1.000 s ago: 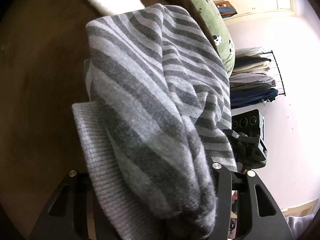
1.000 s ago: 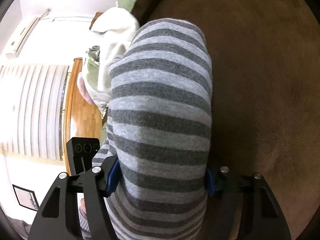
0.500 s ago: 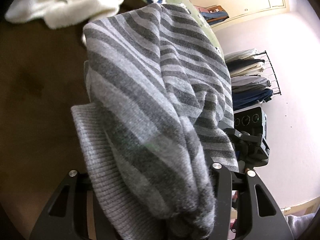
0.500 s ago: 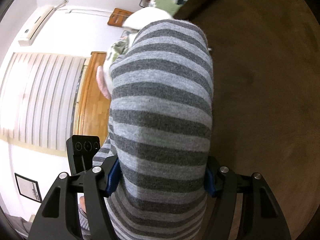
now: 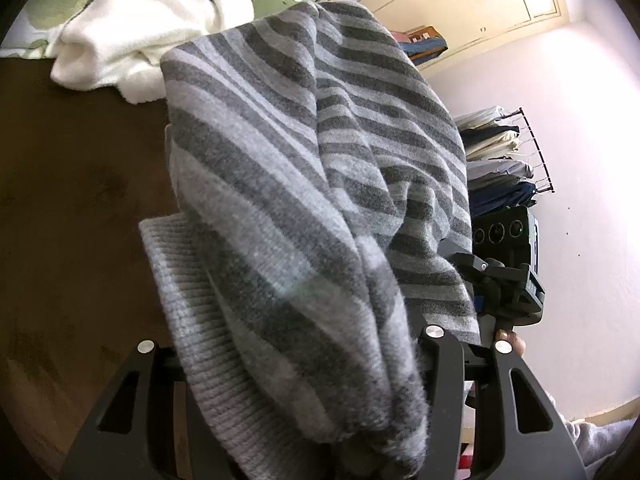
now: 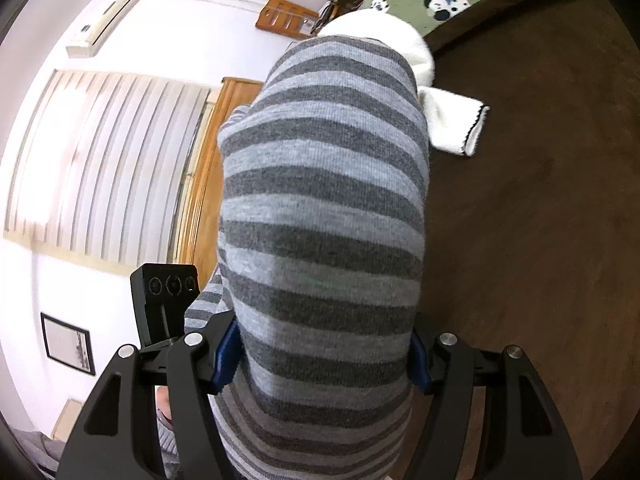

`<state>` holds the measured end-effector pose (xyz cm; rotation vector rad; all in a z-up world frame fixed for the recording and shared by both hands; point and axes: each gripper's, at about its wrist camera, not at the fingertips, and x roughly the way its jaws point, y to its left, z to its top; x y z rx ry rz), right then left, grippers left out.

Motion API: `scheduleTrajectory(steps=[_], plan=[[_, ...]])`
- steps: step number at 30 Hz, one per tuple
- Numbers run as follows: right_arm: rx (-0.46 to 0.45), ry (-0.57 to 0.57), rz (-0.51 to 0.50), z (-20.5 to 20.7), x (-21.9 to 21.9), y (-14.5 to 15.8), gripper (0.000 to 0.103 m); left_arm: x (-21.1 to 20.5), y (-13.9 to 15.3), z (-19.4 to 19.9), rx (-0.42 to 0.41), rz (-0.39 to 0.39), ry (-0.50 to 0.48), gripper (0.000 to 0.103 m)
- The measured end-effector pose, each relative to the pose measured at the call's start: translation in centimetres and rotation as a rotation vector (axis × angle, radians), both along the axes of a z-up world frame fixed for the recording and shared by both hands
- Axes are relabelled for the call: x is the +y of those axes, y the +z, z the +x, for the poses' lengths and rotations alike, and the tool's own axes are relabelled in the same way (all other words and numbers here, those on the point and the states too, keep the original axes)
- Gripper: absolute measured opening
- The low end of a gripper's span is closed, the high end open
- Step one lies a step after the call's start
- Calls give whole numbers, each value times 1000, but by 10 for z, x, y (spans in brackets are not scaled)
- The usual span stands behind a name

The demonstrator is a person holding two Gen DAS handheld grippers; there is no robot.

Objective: Fold large clothes
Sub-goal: 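Lift the hoodie with both grippers and carry it over the green folded garment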

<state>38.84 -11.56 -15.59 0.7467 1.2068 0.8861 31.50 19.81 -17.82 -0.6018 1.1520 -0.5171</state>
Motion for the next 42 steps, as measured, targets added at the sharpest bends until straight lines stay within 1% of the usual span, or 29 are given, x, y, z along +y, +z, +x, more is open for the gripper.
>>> scheduleTrajectory(steps=[2, 4, 6, 8, 11, 13, 17, 18, 21, 23, 27, 29, 30, 31, 33, 34, 36, 38, 41, 42], plan=[[-1, 15, 5, 5, 4, 3, 65, -5, 3, -4, -5, 2, 15, 53], [0, 24, 13, 18, 21, 8, 65, -16, 10, -5, -8, 6, 34, 53], [-3, 53, 21, 15, 26, 10, 65, -10, 17, -13, -18, 15, 55, 53], [-16, 81, 16, 21, 39, 16, 65, -3, 23, -17, -27, 12, 84, 53], [-34, 131, 10, 26, 69, 27, 65, 19, 29, -29, -39, -7, 145, 53], [-40, 168, 14, 29, 95, 29, 65, 40, 34, -36, -48, -3, 181, 53], [-46, 236, 30, 32, 167, 27, 65, 94, 39, -50, -60, 18, 254, 53], [-49, 254, 30, 32, 194, 25, 65, 114, 38, -53, -59, 17, 275, 53], [-54, 291, 31, 21, 251, 19, 65, 170, 35, -62, -51, 20, 313, 53], [-45, 297, 40, 19, 283, 13, 65, 205, 34, -64, -50, 42, 318, 53], [-23, 320, 63, 19, 366, -10, 65, 291, 26, -66, -39, 66, 334, 53], [-19, 343, 64, 21, 418, -26, 65, 338, 14, -67, -33, 68, 354, 53], [-19, 354, 59, 25, 442, -36, 65, 355, 8, -66, -30, 66, 365, 54], [-19, 361, 55, 24, 457, -41, 65, 366, 1, -64, -25, 66, 377, 54], [-27, 383, 31, 35, 510, -63, 65, 407, -19, -62, -9, 66, 415, 54], [-23, 392, 29, 38, 529, -73, 65, 419, -26, -60, -5, 68, 429, 54], [-17, 419, 22, 46, 572, -96, 65, 456, -48, -59, 2, 59, 471, 55], [-3, 444, 8, 53, 608, -119, 65, 489, -74, -57, 21, 63, 513, 55], [19, 492, -19, 63, 662, -163, 65, 524, -108, -55, 51, 55, 557, 55], [26, 503, -23, 64, 674, -172, 65, 535, -121, -55, 60, 48, 575, 55]])
